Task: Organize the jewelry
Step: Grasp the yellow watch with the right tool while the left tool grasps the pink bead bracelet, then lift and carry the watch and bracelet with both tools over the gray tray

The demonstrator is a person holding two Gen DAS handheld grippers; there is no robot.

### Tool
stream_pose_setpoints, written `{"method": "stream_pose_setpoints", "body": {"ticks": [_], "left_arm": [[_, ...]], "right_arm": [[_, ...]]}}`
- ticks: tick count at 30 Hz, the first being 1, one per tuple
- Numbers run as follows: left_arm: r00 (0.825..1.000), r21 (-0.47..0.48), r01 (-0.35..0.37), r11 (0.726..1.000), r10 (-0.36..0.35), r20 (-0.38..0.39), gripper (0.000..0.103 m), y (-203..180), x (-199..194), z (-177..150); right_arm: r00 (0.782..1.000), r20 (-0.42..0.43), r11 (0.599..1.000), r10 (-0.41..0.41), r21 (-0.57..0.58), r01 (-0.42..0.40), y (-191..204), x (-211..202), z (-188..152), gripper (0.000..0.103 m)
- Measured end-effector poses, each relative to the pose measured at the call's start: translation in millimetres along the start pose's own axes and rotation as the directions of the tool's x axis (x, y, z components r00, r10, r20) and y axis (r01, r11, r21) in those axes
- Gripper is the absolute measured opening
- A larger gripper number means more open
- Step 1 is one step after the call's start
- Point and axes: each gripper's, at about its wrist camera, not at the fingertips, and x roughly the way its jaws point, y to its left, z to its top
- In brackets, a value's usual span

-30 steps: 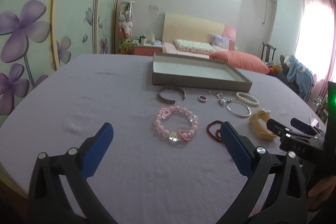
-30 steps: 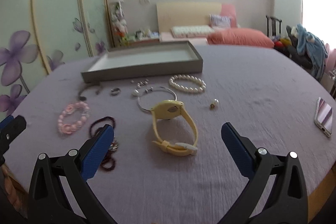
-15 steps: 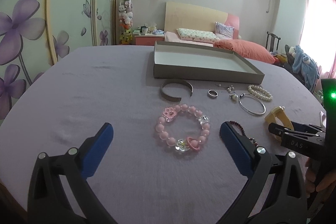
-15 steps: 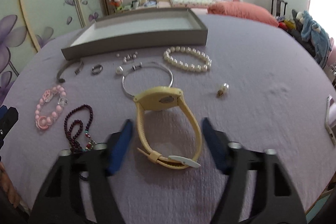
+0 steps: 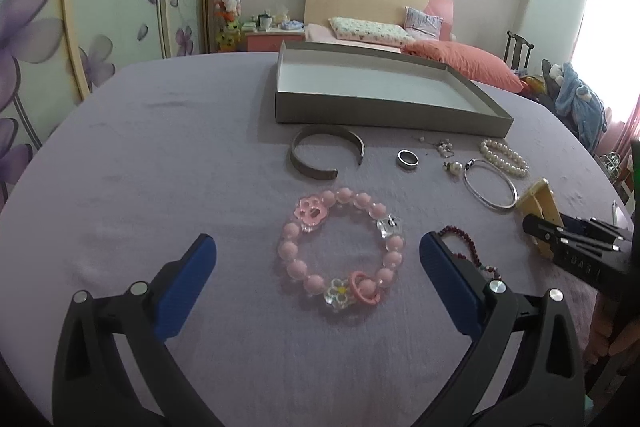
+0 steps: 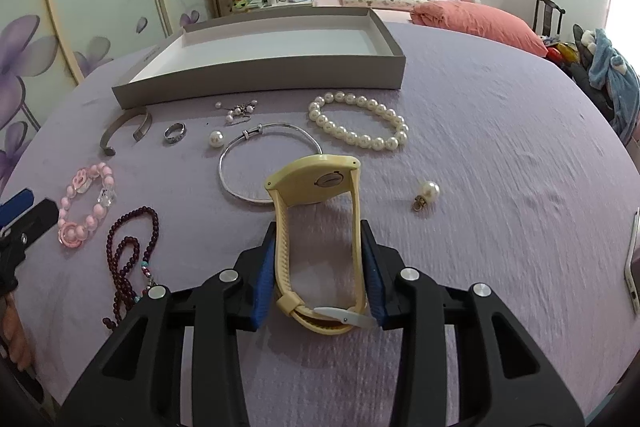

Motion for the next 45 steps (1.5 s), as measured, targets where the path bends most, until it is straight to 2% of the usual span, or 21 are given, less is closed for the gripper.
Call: {"method": "stream_pose_setpoints", "body": {"ticks": [3, 8, 10, 18, 22, 24, 27, 31, 36, 40, 45], "left_arm": [[0.999, 0.006, -0.016, 1.000, 0.016, -0.039, 0.082, 2.6, 8.7, 7.7], [0.989, -0.019, -0.005, 1.000, 0.002, -0.151, 0.051, 10.5, 29.3, 10.2], [0.988, 0.002, -0.024, 1.000, 0.024, -0.150, 0.044, 9.3, 29.3, 8.7], [0.986, 0.041, -0.067, 0.997, 0.073, -0.152, 0.027, 5.4, 25.9, 5.3], [0.985, 0.060, -0.063, 0.996, 0.071, -0.159, 0.021, 3.8, 24.9, 4.0], [0.985, 0.081, -0.059, 0.995, 0.071, -0.159, 0.015, 1.4, 24.4, 3.3], [0.986, 0.123, -0.049, 0.991, 0.067, -0.151, 0.014, -1.5, 23.1, 1.8], [0.992, 0.113, -0.011, 0.994, 0.025, -0.126, 0.013, 1.8, 15.9, -0.4], [0.999, 0.099, 0.054, 0.994, -0.053, -0.004, 0.013, 2.0, -17.1, 5.6], [0.991, 0.099, 0.097, 0.990, -0.106, 0.083, 0.013, -1.9, -42.5, 12.6], [0.972, 0.111, 0.150, 0.982, -0.167, 0.163, 0.013, -12.1, -66.1, 20.9]], "right_arm": [[1.000, -0.001, 1.000, 0.004, 0.001, -0.004, -1.0, 0.1, 0.2, 0.039], [1.000, 0.001, 1.000, 0.014, 0.009, -0.014, -3.0, -0.2, 0.2, 0.040], [1.000, 0.002, 1.000, 0.015, 0.009, -0.016, -3.3, 0.2, 0.5, 0.040], [1.000, 0.003, 1.000, 0.018, 0.010, -0.018, -3.2, 0.1, 0.3, 0.040], [1.000, 0.003, 1.000, 0.018, 0.011, -0.018, -3.3, 0.1, 0.1, 0.041], [1.000, 0.003, 1.000, 0.018, 0.011, -0.018, -3.2, 0.1, 0.2, 0.041], [1.000, 0.006, 1.000, 0.020, 0.014, -0.020, -3.4, -0.3, -0.1, 0.041], [0.999, 0.018, 0.999, 0.027, 0.026, -0.028, -5.0, -3.3, -1.9, 0.040], [0.996, 0.056, 0.997, 0.064, 0.042, -0.067, -9.0, -13.9, -3.9, 0.039], [0.990, 0.118, 0.996, 0.082, 0.037, -0.087, -9.6, -30.0, -1.8, 0.038], [0.978, 0.184, 0.995, 0.094, 0.028, -0.101, -7.6, -46.5, 3.7, 0.038]]}}
